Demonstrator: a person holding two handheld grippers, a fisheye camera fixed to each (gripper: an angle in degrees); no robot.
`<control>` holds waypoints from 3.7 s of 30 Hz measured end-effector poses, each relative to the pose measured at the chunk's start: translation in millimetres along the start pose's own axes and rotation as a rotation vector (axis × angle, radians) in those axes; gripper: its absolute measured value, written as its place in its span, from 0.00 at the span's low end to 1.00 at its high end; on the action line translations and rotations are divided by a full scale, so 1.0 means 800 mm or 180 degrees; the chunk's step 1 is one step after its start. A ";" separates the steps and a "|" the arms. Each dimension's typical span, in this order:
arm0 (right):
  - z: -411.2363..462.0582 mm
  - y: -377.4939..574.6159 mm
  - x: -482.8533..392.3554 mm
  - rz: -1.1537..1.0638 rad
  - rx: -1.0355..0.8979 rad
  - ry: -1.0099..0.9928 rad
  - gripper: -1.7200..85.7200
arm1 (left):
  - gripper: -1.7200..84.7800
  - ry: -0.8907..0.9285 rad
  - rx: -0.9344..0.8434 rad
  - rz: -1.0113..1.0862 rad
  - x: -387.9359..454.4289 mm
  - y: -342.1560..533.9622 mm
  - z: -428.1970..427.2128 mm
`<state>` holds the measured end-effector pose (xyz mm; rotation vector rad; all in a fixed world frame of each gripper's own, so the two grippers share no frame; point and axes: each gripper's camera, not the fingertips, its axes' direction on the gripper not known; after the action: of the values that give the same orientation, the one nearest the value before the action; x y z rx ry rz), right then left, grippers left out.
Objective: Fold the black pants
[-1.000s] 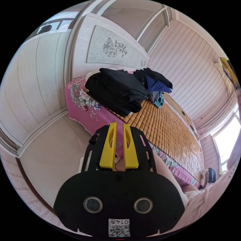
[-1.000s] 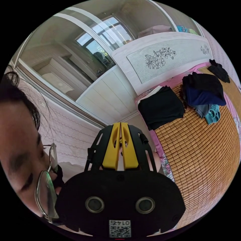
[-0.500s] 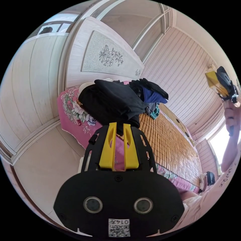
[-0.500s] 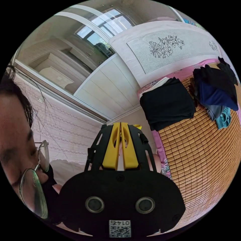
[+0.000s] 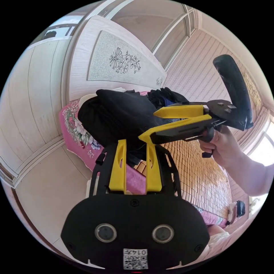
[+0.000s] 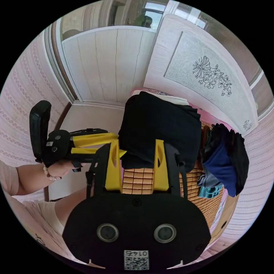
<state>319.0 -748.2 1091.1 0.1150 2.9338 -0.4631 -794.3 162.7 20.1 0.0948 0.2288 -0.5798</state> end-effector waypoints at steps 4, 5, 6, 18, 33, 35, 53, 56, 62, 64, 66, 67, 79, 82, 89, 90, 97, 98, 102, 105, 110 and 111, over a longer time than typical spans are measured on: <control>0.008 -0.023 0.009 -0.0087 -0.0167 0.0028 0.20 | 0.12 -0.0152 0.0016 0.0042 0.010 -0.007 -0.006; 0.005 -0.027 0.014 -0.0122 -0.0225 0.0033 0.18 | 0.11 -0.0204 -0.0026 0.0056 0.013 -0.012 -0.008; -0.005 -0.025 0.021 -0.0176 -0.0177 -0.0023 0.13 | 0.10 -0.0220 -0.0035 0.0072 0.015 -0.014 -0.009; -0.258 0.204 0.183 0.1519 0.1518 -0.0414 0.04 | 0.01 0.0041 0.0420 0.0672 0.098 -0.087 -0.105; -0.054 0.558 0.054 0.2661 0.0118 -0.0212 0.16 | 0.01 0.0697 -0.1358 0.0310 0.141 0.066 -0.074; -0.027 0.525 0.049 0.2404 0.0026 -0.0309 0.21 | 0.01 0.0659 -0.1226 0.0323 0.142 0.052 -0.083; 0.042 0.519 0.107 0.2023 0.0031 0.0086 0.02 | 0.11 0.0573 -0.1357 0.0417 0.195 0.000 -0.016; 0.074 0.550 0.114 0.2254 -0.0267 0.0569 0.02 | 0.13 0.0661 -0.1491 0.0468 0.210 -0.010 0.011; 0.140 0.626 0.153 0.3032 -0.0104 -0.0410 0.26 | 0.17 0.0408 -0.1877 0.0711 0.239 -0.025 0.079; 0.178 0.618 0.152 0.2883 -0.0436 -0.0368 0.29 | 0.18 0.0320 -0.2080 0.0695 0.246 -0.024 0.109; 0.228 0.616 0.151 0.2848 -0.0813 -0.0203 0.28 | 0.16 0.0291 -0.2430 0.0738 0.257 -0.015 0.139; 0.235 0.617 0.150 0.2844 -0.0845 -0.0145 0.28 | 0.15 0.0142 -0.2574 0.0807 0.266 -0.011 0.151; 0.078 0.825 0.196 0.3330 0.1084 0.0129 0.02 | 0.01 0.0626 -0.1550 0.1779 0.414 -0.094 0.078; -0.022 0.937 0.178 0.3672 0.1732 0.0852 0.02 | 0.01 0.0838 -0.0915 0.1992 0.463 -0.134 0.040; -0.064 1.147 0.064 0.4239 0.1553 0.1878 0.02 | 0.01 0.0875 -0.0082 0.1965 0.433 -0.159 -0.011; -0.038 1.178 0.044 0.4407 0.1498 0.1814 0.02 | 0.01 0.0835 -0.0160 0.1979 0.426 -0.153 -0.004; 0.189 1.315 -0.012 0.5966 0.0517 0.0707 0.04 | 0.01 0.0405 -0.1851 0.1324 0.358 -0.036 0.148; 0.207 1.315 -0.008 0.5968 0.0598 0.0576 0.06 | 0.01 0.0418 -0.1899 0.1236 0.354 -0.030 0.152; 0.239 1.255 0.061 0.5341 0.0815 0.0383 0.13 | 0.02 0.0428 -0.1937 0.1188 0.356 -0.032 0.149; 0.279 1.171 0.136 0.4671 0.0738 0.0206 0.18 | 0.04 0.0554 -0.1876 0.1148 0.357 -0.039 0.141; 0.384 1.055 0.245 0.4101 0.0271 -0.0102 0.21 | 0.12 0.0566 -0.1931 0.1212 0.360 -0.042 0.143; 0.414 1.042 0.266 0.4110 -0.0077 -0.0154 0.19 | 0.13 0.0561 -0.1941 0.1226 0.361 -0.042 0.144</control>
<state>246.4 -50.1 494.1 1.7430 2.1486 -0.1775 -556.7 -36.6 61.8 -0.3956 0.5358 -0.1005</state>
